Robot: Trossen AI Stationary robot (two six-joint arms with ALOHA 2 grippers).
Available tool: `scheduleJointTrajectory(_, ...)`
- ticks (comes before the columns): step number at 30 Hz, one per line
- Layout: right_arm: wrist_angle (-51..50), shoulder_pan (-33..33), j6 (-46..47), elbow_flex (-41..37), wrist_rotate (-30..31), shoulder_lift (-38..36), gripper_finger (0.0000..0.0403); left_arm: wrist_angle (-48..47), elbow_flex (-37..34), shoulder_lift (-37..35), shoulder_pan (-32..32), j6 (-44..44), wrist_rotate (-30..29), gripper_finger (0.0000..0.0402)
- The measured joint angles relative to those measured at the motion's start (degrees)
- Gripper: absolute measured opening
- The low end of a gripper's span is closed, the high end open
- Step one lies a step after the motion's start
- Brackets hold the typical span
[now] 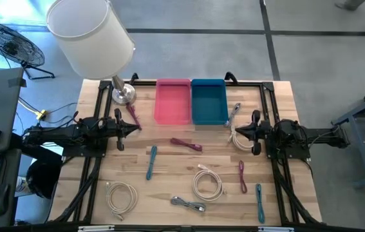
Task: Pick & Place USB Port
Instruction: Put the top white and black charger cable into the blue bin
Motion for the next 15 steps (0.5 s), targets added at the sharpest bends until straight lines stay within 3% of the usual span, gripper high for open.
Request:
scheduleJointTrajectory(6, 2.1, 0.0, 6.6, 0.0, -7.9, 0.0, 0.0, 0.1, 0.0, 0.0, 0.0, 0.0, 0.0, 0.0001)
scheduleJointTrajectory(15, 4.2, 0.0, 5.2, 0.4, -9.1, 0.0, 0.0, 0.1, 0.0, 0.0, 0.0, 0.9, 0.0, 0.0001)
